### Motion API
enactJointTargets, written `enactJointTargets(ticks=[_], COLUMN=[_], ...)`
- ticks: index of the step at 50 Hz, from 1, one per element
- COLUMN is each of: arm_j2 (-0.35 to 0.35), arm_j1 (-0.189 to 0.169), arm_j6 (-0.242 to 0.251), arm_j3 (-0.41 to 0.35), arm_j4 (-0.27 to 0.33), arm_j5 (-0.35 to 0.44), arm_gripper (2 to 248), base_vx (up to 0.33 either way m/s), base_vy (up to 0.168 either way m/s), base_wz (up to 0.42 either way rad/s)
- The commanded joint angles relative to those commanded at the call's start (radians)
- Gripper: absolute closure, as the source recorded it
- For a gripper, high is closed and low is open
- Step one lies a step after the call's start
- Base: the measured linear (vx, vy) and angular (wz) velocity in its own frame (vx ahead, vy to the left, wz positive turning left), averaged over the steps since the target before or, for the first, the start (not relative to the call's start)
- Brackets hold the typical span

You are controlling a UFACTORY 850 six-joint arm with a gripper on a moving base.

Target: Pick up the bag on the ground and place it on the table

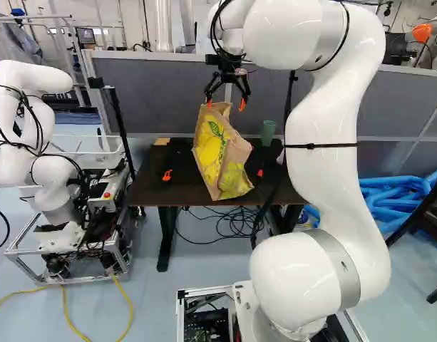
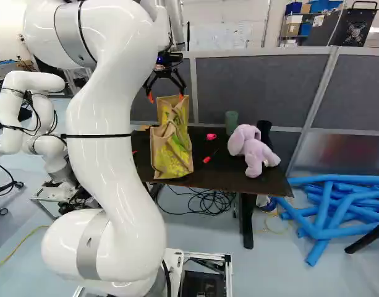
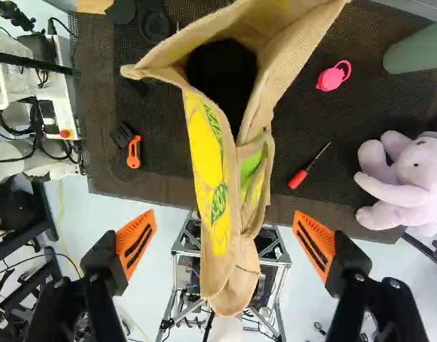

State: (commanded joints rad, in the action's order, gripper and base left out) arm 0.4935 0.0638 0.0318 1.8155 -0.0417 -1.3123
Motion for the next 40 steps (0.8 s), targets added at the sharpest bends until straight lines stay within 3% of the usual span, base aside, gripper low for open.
enactJointTargets(ticks=[40], arm_j2=[0.000], arm_j1=[0.000], arm_j6=[0.000], arm_j3=[0.000], arm_j4=[0.000], arm_j5=[0.000], arm_gripper=[3], base_vx=[-0.065], base_vy=[-0.002], base_wz=[0.002])
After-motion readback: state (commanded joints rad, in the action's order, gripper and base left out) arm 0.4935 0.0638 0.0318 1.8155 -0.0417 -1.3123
